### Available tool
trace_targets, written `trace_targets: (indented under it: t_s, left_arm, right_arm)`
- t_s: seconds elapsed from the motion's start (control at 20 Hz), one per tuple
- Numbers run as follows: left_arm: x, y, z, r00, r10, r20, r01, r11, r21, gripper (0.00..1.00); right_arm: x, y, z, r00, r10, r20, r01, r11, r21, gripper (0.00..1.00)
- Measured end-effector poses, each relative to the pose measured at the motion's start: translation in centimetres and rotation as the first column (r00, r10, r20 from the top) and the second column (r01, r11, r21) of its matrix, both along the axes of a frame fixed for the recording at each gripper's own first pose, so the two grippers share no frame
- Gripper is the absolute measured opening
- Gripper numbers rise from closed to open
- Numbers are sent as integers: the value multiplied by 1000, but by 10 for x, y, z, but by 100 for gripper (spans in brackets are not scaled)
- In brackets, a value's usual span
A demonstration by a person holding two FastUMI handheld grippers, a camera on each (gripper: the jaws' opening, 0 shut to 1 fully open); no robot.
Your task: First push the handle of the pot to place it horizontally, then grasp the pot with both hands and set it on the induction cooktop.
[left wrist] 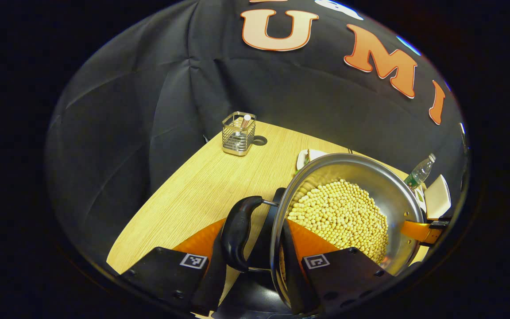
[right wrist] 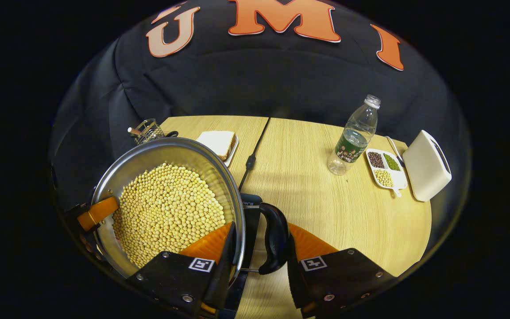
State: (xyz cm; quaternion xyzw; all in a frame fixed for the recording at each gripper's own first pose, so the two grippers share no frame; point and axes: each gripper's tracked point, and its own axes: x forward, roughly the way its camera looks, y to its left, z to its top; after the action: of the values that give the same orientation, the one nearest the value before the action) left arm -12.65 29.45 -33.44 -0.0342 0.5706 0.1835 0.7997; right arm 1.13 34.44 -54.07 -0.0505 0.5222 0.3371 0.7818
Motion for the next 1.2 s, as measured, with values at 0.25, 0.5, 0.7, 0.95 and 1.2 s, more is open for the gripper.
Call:
trace_targets:
  t_s: [0.25, 0.5, 0.7, 0.95, 1.2]
  left_arm:
    - [8, 0, 4, 1000, -6, -26, 5, 1000, -1, 65]
    - [2, 2, 1, 1000, -1, -7, 1, 1000, -10, 65]
    - [-6, 1, -1, 999, 17, -35, -16, 999, 32, 77]
    - [-10, 13, 31, 997, 52, 50, -55, 997, 51, 96]
    - [12, 4, 102, 980, -19, 200, -10, 989, 145, 97]
  right_arm:
    - [1, 2, 3, 1000, 0, -29, 0, 1000, -15, 57]
    - [3, 4, 3, 1000, 5, -8, -5, 1000, -4, 56]
    - [3, 1, 2, 999, 29, -15, -29, 999, 18, 61]
    - [21, -20, 39, 998, 39, 51, -46, 989, 138, 82]
    - [66, -90, 76, 983, -36, 182, -2, 979, 203, 94]
